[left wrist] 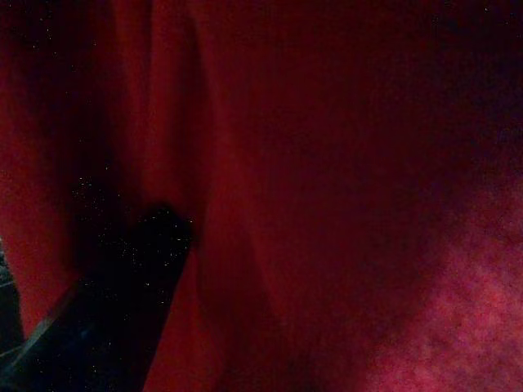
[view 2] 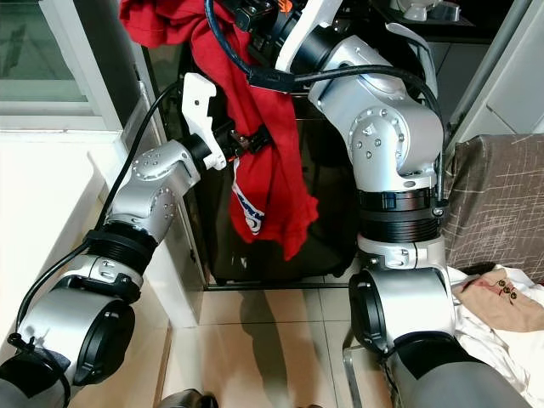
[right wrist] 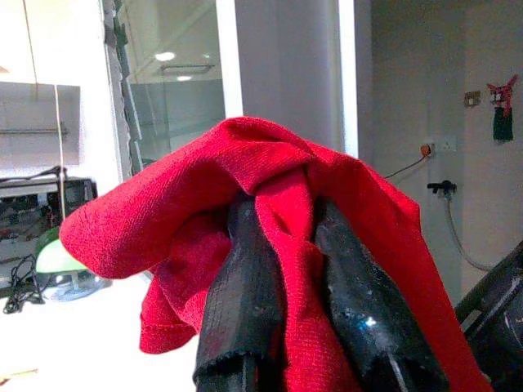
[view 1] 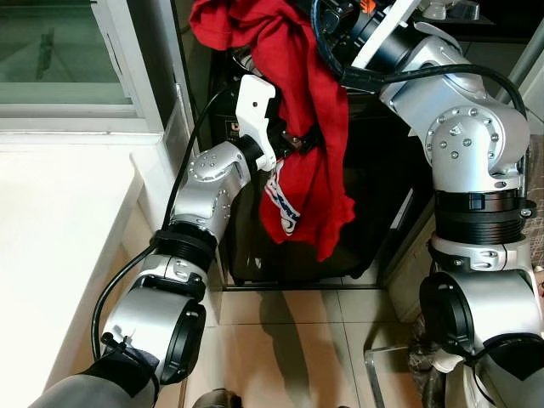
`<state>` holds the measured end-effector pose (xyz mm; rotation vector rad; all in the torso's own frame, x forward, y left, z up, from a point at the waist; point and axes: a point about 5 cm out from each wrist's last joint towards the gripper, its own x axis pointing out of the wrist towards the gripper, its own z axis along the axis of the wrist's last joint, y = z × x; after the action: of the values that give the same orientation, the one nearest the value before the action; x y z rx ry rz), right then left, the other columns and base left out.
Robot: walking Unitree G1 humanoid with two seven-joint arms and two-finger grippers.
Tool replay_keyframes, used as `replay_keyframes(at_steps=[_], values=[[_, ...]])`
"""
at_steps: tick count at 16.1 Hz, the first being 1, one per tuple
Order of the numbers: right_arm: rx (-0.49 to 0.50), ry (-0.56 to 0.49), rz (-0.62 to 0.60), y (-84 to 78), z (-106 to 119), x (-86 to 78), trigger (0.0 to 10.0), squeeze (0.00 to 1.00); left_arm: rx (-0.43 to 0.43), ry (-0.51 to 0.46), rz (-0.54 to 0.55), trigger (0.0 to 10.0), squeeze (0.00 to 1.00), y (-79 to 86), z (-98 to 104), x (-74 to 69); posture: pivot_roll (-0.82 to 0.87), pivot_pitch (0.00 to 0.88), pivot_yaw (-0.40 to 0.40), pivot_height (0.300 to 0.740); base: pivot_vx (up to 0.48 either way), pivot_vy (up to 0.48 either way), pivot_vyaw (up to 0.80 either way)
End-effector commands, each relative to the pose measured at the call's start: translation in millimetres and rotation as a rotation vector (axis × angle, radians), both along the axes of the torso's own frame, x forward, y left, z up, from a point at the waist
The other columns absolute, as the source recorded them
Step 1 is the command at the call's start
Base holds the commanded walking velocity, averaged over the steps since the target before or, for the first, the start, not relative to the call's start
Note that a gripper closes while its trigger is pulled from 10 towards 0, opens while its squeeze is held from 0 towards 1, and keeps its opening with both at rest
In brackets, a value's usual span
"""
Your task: Clothes washing
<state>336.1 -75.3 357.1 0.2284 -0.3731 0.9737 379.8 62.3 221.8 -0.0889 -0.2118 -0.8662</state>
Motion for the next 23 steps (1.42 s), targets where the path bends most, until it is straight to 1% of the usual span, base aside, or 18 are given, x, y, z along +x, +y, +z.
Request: replay_keyframes(at_steps=[1, 5, 8, 10, 12, 14, 17, 18, 19, 20, 21, 22, 23], values=[[-0.027, -0.021, -0.003, 2.2, 1.8, 0.1, 10.0, 1.0, 0.012, -0.024, -0.017, 10.0, 1.0, -4.1, 4.6, -1.8, -0.1, 0.0, -0.007, 0.74, 0.0, 0.0, 0.0], [-0.032, -0.029, 0.005, 5.2, 3.7, 0.0, 10.0, 1.0, 0.013, -0.027, -0.015, 10.0, 1.0, -2.7, 5.2, -1.6, -0.09, 0.0, -0.011, 0.74, 0.0, 0.0, 0.0], [-0.028, -0.044, -0.001, 3.7, 8.0, 0.1, 10.0, 1.0, 0.011, -0.027, -0.015, 10.0, 1.0, -3.1, 5.3, -1.7, -0.09, 0.0, -0.011, 0.74, 0.0, 0.0, 0.0], [0.024, -0.071, -0.038, -2.7, 17.0, 1.1, 10.0, 1.0, 0.009, -0.025, -0.017, 10.0, 1.0, -3.7, 5.0, -1.7, -0.1, 0.0, -0.009, 0.74, 0.0, 0.0, 0.0], [0.117, -0.081, -0.089, -13.6, 27.7, 4.2, 10.0, 1.0, 0.004, -0.024, -0.021, 10.0, 1.0, -5.4, 5.5, -2.0, -0.1, 0.0, -0.007, 0.74, 0.0, 0.0, 0.0], [0.158, -0.087, -0.109, -19.1, 30.4, 5.0, 10.0, 1.0, 0.001, -0.021, -0.023, 10.0, 1.0, -5.5, 5.4, -1.9, -0.1, 0.0, -0.004, 0.74, 0.0, 0.0, 0.0], [0.174, -0.081, -0.128, -23.0, 29.6, 6.7, 10.0, 1.0, 0.001, -0.019, -0.024, 10.0, 1.0, -5.7, 5.2, -1.8, -0.1, 0.0, -0.004, 0.74, 0.0, 0.0, 0.0], [0.194, -0.053, -0.233, -36.4, 27.3, 16.4, 10.0, 1.0, -0.001, -0.02, -0.025, 10.0, 1.0, -5.8, 5.7, -1.8, -0.1, 0.0, -0.004, 0.74, 0.0, 0.0, 0.0], [0.178, -0.061, -0.339, -50.0, 23.3, 24.0, 10.0, 1.0, -0.001, -0.02, -0.025, 10.0, 1.0, -5.6, 5.6, -2.0, -0.1, 0.0, -0.004, 0.74, 0.0, 0.0, 0.0], [0.147, -0.078, -0.397, -55.6, 20.2, 26.6, 10.0, 1.0, -0.002, -0.02, -0.023, 10.0, 1.0, -5.2, 5.4, -2.0, -0.1, 0.0, -0.004, 0.74, 0.0, 0.0, 0.0], [0.036, -0.111, -0.562, -67.8, 10.5, 33.8, 10.0, 1.0, -0.006, -0.015, -0.01, 10.0, 1.0, -4.1, 5.1, -1.4, -0.11, 0.0, 0.001, 0.74, 0.0, 0.0, 0.0], [0.022, -0.112, -0.583, -69.4, 8.6, 34.9, 10.0, 1.0, -0.009, -0.015, -0.005, 10.0, 1.0, -3.7, 5.2, -1.2, -0.11, 0.0, 0.001, 0.74, 0.0, 0.0, 0.0], [0.035, -0.088, -0.593, -72.3, 5.1, 36.4, 10.0, 0.0, 0.002, -0.017, -0.007, 10.0, 1.0, -4.2, 5.2, -1.2, -0.11, 0.0, 0.0, 0.74, 0.0, 0.0, 0.0]])
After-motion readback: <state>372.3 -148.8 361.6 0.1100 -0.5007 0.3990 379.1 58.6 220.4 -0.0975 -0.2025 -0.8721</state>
